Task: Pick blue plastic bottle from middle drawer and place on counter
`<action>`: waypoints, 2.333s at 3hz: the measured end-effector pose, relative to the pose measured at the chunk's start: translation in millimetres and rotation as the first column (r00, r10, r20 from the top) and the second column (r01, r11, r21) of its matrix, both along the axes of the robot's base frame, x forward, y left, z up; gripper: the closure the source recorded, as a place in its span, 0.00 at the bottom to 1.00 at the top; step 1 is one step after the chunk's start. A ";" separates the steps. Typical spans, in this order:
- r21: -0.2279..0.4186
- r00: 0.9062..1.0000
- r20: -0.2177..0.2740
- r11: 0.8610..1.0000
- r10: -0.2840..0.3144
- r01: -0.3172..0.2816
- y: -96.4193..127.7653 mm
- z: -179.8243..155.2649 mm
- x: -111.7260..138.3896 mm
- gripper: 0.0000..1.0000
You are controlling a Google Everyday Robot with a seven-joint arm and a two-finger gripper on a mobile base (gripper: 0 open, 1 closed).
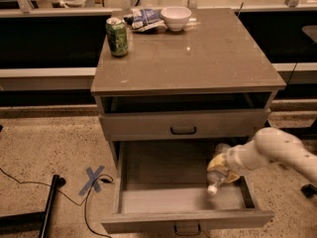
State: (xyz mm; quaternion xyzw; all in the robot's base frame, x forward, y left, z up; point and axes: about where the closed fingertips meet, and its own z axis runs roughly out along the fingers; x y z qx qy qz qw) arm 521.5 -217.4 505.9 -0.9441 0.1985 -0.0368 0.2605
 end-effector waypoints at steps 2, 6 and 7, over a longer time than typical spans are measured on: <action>0.199 0.992 0.070 0.976 -0.102 0.086 -34.3 128.0 -42.7 1.00; 0.029 0.914 0.404 0.999 -0.030 0.020 17.1 413.4 -43.4 1.00; -0.049 0.927 0.373 0.996 -0.045 0.068 44.7 378.0 9.5 1.00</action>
Offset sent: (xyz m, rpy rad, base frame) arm -0.0742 -0.0551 0.2050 0.2857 -0.1260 -0.1473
